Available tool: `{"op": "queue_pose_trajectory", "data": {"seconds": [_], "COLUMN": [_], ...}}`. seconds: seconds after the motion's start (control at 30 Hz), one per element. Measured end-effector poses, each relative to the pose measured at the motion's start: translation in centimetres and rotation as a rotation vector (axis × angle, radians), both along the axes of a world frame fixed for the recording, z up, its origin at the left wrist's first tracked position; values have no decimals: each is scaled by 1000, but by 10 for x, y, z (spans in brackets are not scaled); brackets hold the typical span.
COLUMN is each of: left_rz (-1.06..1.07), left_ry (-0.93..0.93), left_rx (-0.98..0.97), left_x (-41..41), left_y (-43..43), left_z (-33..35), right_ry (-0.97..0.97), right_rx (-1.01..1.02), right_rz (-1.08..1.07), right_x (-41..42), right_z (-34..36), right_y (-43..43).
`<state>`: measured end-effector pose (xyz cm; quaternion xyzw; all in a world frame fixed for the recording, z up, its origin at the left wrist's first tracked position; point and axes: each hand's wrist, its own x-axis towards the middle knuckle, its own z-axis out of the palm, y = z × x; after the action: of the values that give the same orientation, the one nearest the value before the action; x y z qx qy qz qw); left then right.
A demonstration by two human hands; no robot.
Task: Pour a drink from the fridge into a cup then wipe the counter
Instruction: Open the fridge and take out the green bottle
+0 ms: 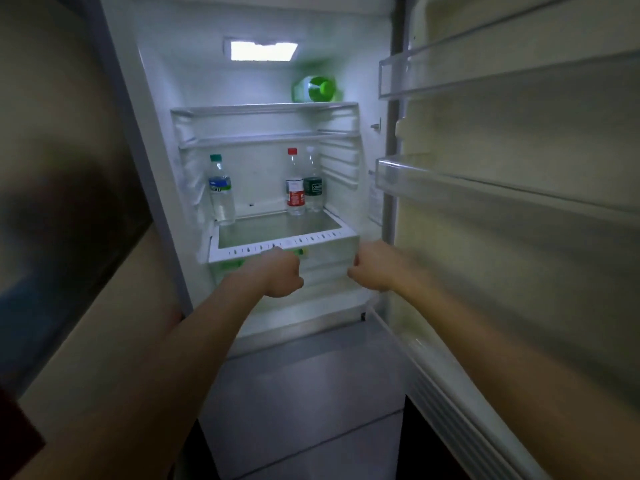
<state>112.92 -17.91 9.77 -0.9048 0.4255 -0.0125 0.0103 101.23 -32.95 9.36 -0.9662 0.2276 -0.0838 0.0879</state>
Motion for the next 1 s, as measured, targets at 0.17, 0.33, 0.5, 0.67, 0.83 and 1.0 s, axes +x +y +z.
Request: {"op": "queue_pose_trajectory", "data": {"seconds": [0.17, 0.33, 0.5, 0.67, 0.83, 1.0], "left_rz": [17, 19, 14, -23, -101, -154], "left_ry": [-107, -128, -195, -201, -275, -378], "left_rx": [-48, -100, -123, -186, -359, -441], "left_x": [31, 57, 86, 114, 135, 150], "left_y": [-24, -46, -68, -82, -95, -104], "left_z": [34, 62, 80, 112, 150, 189], "right_ry": [-59, -136, -195, -278, -293, -369], "right_rx": [-7, 41, 91, 72, 25, 59], "right_rz": [24, 78, 114, 90, -56, -116], "right_x": [42, 86, 118, 142, 163, 181], "right_z": [20, 42, 63, 84, 112, 134], "right_y": [-30, -41, -53, -63, -66, -75]}}
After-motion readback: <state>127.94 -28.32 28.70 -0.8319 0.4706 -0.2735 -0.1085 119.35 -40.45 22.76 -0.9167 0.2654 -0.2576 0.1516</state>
